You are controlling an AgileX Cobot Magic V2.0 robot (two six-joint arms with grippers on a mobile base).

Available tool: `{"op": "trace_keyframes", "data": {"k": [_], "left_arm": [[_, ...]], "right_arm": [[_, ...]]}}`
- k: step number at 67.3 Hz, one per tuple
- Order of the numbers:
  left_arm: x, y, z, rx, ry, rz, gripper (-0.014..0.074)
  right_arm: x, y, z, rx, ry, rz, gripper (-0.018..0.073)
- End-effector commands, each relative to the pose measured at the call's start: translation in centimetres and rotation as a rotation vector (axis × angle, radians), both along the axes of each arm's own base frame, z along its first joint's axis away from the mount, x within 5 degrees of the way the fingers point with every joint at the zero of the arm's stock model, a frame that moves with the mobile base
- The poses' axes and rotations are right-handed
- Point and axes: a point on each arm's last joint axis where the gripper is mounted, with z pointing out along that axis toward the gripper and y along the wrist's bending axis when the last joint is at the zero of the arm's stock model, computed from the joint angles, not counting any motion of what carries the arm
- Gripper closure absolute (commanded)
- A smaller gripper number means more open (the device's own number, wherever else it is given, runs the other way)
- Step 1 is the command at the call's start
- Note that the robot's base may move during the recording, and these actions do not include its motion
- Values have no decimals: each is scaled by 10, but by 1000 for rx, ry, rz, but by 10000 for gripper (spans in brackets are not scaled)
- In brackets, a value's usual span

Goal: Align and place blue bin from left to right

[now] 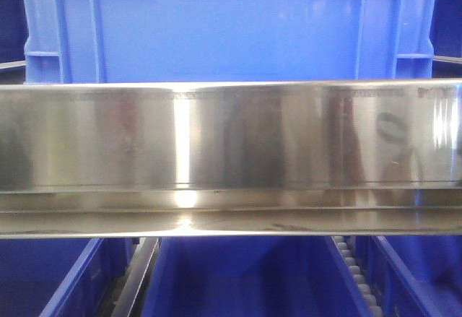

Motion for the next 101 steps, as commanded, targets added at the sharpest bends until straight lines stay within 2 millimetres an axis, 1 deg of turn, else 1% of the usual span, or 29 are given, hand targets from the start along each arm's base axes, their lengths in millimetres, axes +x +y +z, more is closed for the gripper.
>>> {"op": "trace_keyframes", "data": {"k": [1, 6, 10, 17, 19, 20, 23, 31, 37, 44, 48, 51, 57, 58, 63, 66, 67, 73, 78, 83, 93, 97, 101], "left_arm": [[-1, -1, 9, -12, -89, -7, 707], [-1, -1, 10, -44, -103, -10, 707], [-3, 0, 20, -43, -94, -7, 707], [-10, 1, 43, -41, -74, 0, 707], [-13, 1, 53, -37, -86, 2, 707], [-14, 1, 54, -34, -83, 3, 707], [-19, 1, 68, -36, -101, 4, 707], [-29, 2, 96, -43, -93, 8, 707], [-29, 3, 113, -41, -27, 14, 707], [-20, 3, 140, -38, 46, 19, 707], [-10, 2, 155, -29, 75, 20, 707], [2, 2, 166, 4, 99, 19, 707], [21, 1, 188, 43, 109, 17, 707], [27, 1, 191, 44, 119, 17, 707], [48, 0, 209, 44, 101, 15, 707], [57, -1, 219, 43, 78, 14, 707], [60, -1, 221, 43, 74, 14, 707], [79, -2, 232, 42, 32, 12, 707], [93, -3, 233, 26, 12, 4, 707], [107, -5, 230, 0, 12, -4, 707], [133, -7, 222, -46, 63, -14, 707], [141, -7, 224, -53, 105, -17, 707], [150, -8, 227, -50, 181, -19, 707]], "right_arm": [[-2, 0, 11, 21, -116, -1, 637], [-3, 0, 15, 27, -148, 0, 637], [-5, -1, 26, 26, -146, -2, 637], [-12, -2, 50, 22, -119, -5, 637], [-15, -3, 58, 21, -110, -6, 637], [-16, -3, 62, 21, -107, -6, 637], [-21, -4, 72, 20, -104, -8, 637], [-30, -6, 101, 22, -110, -10, 637], [-30, -6, 121, 21, -101, -10, 637], [-22, -5, 139, 16, -71, -11, 637], [-14, -3, 146, 11, -47, -11, 637], [-6, -2, 152, 7, -26, -11, 637], [12, 1, 163, 1, 23, -8, 637], [14, 2, 167, 0, 25, -9, 637], [29, 4, 178, -6, 72, -9, 637], [40, 6, 183, -15, 121, -10, 637], [42, 6, 187, -16, 127, -10, 637], [62, 10, 197, -32, 220, -12, 637], [80, 13, 207, -37, 249, -12, 637], [94, 15, 210, -40, 263, -12, 637], [119, 22, 201, 9, 302, 3, 637], [126, 23, 200, 12, 323, 5, 637], [134, 25, 198, 0, 383, 9, 637]]}}
